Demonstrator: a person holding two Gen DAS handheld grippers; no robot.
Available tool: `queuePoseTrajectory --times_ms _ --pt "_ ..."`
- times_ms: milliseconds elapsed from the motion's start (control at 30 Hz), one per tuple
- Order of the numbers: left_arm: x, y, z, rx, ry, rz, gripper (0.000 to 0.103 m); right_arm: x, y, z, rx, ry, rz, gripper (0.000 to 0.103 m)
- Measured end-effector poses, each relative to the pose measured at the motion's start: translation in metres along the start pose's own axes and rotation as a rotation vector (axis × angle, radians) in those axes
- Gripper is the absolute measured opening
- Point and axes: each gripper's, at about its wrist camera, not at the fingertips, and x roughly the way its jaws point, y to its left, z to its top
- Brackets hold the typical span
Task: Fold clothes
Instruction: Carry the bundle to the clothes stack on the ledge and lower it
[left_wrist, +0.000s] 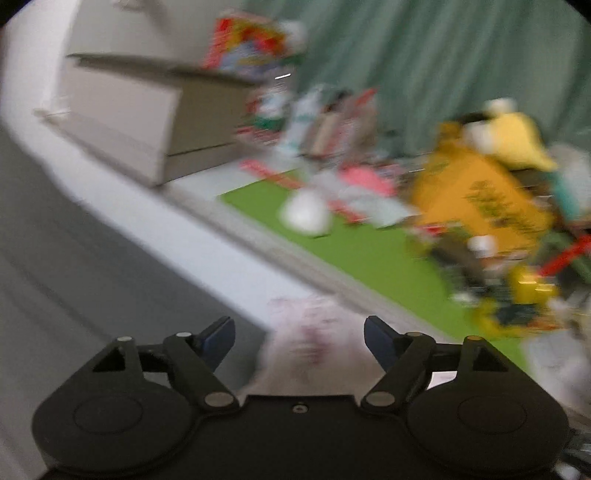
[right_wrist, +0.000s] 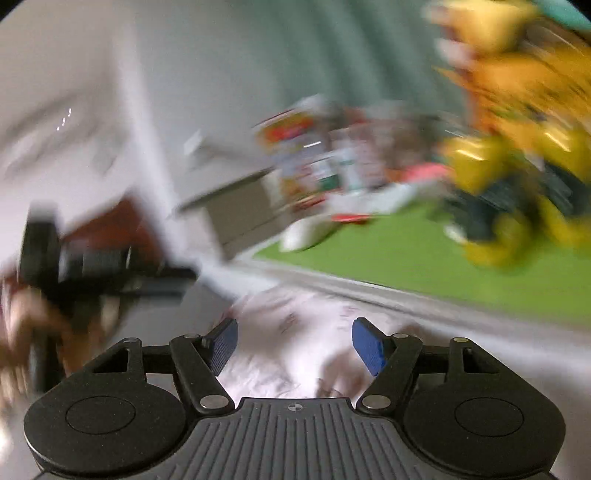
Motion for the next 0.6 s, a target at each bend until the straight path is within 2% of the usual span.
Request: queuePoseTrajectory --times_ms 100,200,333,433,600 --pt "0.005 -0.019 0.001 0.151 0.047 -0.091 0.08 0.017 0.007 0.001 -0.136 0.043 0.004 0.069" --pt "0.023 -0.025 0.001 0.178 0.095 -0.139 0.08 0.036 0.004 -0.003 -0.155 0.096 0.0 0.069" --pt "0.06 -0.018 0.001 0.109 0.118 -0.149 0.08 0.052 -0.001 -0.016 -0.178 0.147 -0.019 0.069" --pt "0.088 -0.01 -0.003 0.091 0.158 -0.108 0.08 0.058 -0.004 -0.026 -0.191 0.16 -0.036 0.069" --pt "0.116 0.005 -0.018 0.07 0.212 -0.053 0.08 0.073 -0.021 -0.034 -0.054 0.152 -0.018 0.078"
